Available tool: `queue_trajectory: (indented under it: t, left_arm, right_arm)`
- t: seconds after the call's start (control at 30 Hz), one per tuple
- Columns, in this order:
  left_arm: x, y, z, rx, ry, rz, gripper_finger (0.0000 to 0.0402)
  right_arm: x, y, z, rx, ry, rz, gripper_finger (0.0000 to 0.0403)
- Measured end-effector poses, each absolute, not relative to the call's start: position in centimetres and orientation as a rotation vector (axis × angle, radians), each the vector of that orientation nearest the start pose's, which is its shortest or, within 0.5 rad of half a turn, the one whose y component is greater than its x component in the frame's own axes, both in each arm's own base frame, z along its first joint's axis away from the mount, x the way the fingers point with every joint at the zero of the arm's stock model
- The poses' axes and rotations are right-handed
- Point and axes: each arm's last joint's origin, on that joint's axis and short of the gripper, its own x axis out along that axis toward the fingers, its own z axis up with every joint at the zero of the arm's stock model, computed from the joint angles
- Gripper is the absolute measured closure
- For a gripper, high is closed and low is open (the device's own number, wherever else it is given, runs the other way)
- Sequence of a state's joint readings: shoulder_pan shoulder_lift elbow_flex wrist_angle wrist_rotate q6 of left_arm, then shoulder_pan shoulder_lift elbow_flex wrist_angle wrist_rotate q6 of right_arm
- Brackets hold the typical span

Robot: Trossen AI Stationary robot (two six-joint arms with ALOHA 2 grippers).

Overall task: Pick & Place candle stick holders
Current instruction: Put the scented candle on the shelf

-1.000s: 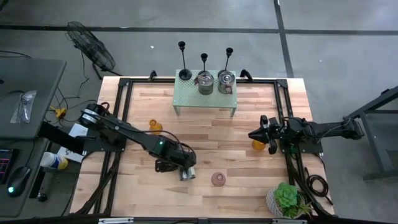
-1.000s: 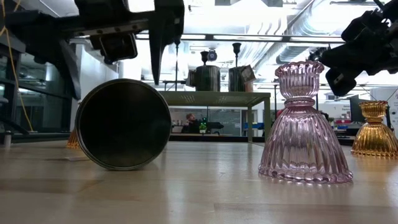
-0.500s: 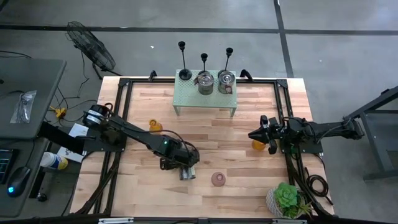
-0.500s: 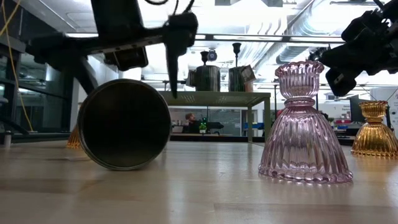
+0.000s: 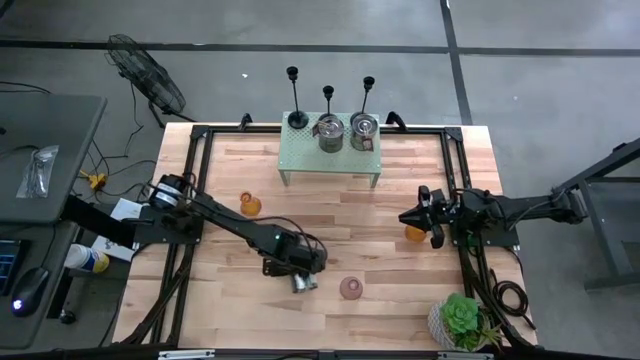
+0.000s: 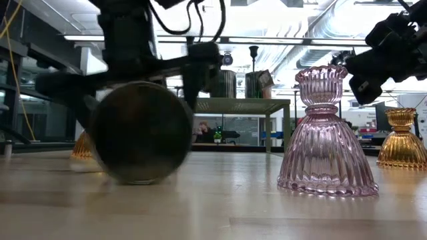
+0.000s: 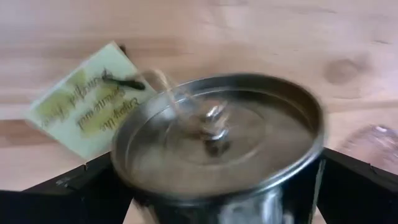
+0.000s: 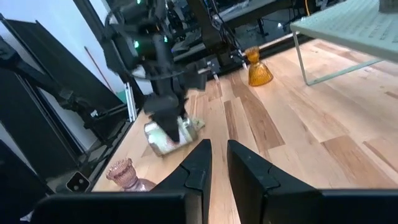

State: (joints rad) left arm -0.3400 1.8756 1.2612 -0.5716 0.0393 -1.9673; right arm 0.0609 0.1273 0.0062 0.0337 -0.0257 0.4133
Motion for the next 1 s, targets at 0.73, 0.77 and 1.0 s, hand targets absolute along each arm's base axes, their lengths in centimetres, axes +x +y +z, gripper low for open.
queue_trajectory:
  t: [0.73,0.77,1.0]
  left_arm:
    - [35.45,-12.64,16.86,-1.585,1.0,0.912,0.0043]
    - [35.43,-12.65,16.85,-1.594,1.004,0.918,0.0043]
    - [35.32,-12.63,16.82,-1.561,1.029,0.903,0.0043]
  right_arm:
    - [10.75,0.73,15.37,0.41,0.16,0.056,0.0359]
    - [10.75,0.73,15.37,0.41,0.16,0.056,0.0359]
    - [10.75,0.73,15.36,0.41,0.16,0.056,0.0359]
